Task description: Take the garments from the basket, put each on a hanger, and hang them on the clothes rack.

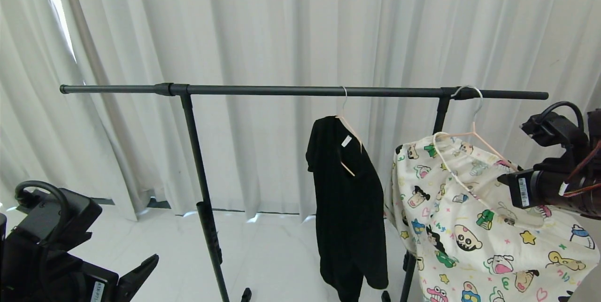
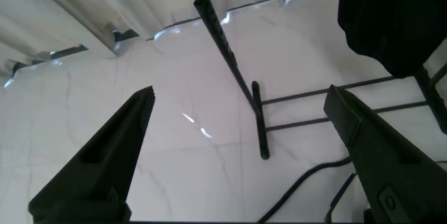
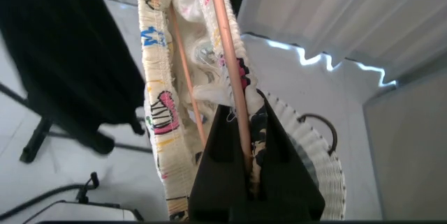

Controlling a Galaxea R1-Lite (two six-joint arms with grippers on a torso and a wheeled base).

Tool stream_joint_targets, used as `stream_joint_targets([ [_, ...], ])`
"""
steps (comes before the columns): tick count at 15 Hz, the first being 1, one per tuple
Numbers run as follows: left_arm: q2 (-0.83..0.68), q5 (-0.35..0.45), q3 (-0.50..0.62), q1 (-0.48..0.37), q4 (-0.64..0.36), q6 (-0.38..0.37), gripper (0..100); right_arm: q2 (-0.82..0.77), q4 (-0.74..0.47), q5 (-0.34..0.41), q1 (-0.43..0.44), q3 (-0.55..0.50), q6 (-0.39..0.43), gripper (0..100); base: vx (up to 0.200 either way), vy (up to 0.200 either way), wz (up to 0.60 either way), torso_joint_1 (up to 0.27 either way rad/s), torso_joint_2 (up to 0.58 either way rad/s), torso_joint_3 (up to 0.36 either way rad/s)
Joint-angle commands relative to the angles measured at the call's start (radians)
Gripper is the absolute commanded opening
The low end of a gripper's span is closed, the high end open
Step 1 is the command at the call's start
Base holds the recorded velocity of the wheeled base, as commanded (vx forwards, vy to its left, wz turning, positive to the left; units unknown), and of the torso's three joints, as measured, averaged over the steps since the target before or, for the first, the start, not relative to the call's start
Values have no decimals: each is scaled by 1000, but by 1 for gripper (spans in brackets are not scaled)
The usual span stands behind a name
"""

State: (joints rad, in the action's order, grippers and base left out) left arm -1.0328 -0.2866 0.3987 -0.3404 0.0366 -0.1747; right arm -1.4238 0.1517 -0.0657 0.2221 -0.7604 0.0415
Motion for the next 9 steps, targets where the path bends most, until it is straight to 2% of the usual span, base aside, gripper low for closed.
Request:
stream_joint_targets([
  [1,-3,0,0,0,0,0,100,2,11,0,0,-2,1,0,200,0,0,2,2,-2],
  [9,-1,0,0,0,0,0,100,-4,31,0,17,-2,5,0,200,0,0,3,3,5],
])
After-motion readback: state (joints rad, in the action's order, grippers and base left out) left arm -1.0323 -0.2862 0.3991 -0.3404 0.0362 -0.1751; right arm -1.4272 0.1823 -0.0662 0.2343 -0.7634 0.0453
